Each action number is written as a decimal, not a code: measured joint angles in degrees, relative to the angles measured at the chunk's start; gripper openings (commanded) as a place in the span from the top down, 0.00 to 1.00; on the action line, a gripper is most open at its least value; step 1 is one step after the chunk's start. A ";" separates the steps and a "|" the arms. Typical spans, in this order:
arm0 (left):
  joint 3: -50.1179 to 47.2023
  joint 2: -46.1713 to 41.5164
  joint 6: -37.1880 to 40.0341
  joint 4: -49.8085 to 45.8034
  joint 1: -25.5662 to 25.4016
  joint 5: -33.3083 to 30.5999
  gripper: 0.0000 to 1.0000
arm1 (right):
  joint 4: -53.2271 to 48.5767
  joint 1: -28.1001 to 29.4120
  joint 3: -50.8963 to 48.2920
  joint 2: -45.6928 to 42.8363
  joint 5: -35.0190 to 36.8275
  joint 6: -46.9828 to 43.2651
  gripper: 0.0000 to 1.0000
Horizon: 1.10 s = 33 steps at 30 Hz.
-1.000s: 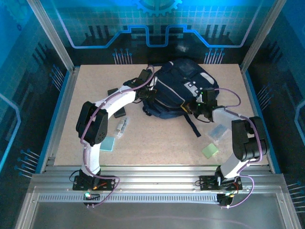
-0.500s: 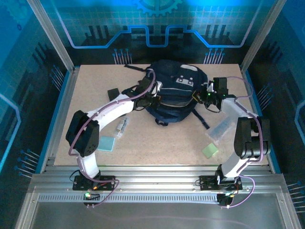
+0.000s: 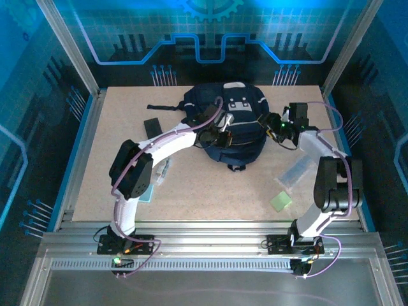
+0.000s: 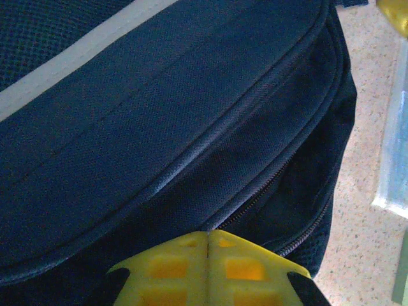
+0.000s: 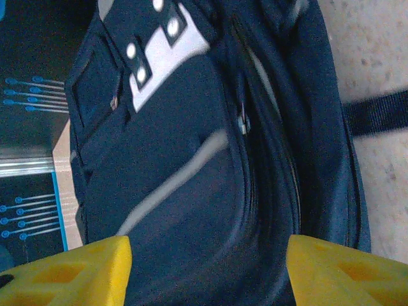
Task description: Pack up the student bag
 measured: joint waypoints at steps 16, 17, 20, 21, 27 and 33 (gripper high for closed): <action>0.92 0.20 -0.04 -0.39 -2.56 0.70 1.00 | 7.80 8.33 -5.92 2.40 -0.09 8.72 0.54; 0.55 0.11 -0.07 -0.15 -2.56 0.59 1.00 | 8.79 8.33 -6.49 2.75 -0.07 9.51 0.55; -0.15 0.09 -0.24 0.22 -2.58 0.52 1.00 | 10.47 8.35 -7.67 2.78 -0.04 10.80 0.50; -0.35 0.09 -0.24 0.39 -2.60 0.50 1.00 | 10.86 8.35 -7.89 2.69 -0.04 11.10 0.44; -1.09 0.04 -1.55 0.72 -3.08 0.57 1.00 | 10.69 9.09 -10.54 -2.64 -0.11 12.11 0.33; -1.03 0.00 -2.99 1.46 -3.26 1.86 1.00 | 11.72 9.27 -14.34 -3.87 -0.87 14.64 0.32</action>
